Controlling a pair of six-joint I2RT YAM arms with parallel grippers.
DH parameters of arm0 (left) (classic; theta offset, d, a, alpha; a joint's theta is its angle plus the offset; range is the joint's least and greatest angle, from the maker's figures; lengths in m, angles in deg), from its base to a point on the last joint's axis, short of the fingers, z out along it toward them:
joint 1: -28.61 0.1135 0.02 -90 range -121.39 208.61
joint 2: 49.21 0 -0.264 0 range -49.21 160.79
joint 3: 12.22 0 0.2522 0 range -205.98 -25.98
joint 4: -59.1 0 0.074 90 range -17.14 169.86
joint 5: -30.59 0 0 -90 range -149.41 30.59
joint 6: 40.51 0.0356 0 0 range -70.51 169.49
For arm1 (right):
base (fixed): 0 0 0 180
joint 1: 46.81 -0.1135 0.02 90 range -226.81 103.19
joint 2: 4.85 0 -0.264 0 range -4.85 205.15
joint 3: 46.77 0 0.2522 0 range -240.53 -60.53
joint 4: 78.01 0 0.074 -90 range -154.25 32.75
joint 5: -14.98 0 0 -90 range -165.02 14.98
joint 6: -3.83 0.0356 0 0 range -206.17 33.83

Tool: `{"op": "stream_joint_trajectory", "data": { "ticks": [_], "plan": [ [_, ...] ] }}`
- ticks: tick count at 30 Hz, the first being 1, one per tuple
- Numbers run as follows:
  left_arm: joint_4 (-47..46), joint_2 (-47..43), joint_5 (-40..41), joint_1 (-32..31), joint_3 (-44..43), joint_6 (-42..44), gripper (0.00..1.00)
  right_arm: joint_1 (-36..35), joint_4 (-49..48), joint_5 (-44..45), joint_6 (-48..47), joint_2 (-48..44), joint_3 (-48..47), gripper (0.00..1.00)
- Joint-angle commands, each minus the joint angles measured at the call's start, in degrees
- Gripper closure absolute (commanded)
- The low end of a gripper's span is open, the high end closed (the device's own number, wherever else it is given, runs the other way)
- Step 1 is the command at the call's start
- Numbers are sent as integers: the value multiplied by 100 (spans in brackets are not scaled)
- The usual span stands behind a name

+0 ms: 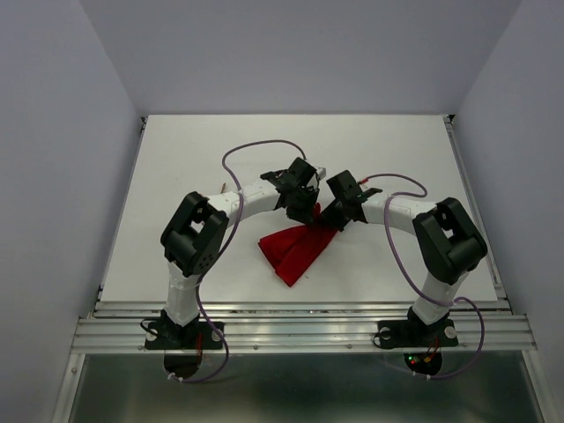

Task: Fold the napkin into a case and place the utensils inside
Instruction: Fold the 2/3-rectangle-folded napkin at the center of the board.

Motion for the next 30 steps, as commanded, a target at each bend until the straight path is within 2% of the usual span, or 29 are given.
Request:
{"op": "stream_joint_trajectory", "data": {
  "ticks": [1, 15, 30],
  "plan": [
    [-260, -407, -280, -6, 85, -182, 100, -11, 0, 15, 180, 160, 176, 99],
    [-603, -539, -755, 20, 182, -481, 100, -11, -106, -55, 329, 134, 343, 99],
    [-1201, 164, -1107, 11, 621, -964, 100, -11, -132, -55, 356, -33, 370, 99]
  ]
}}
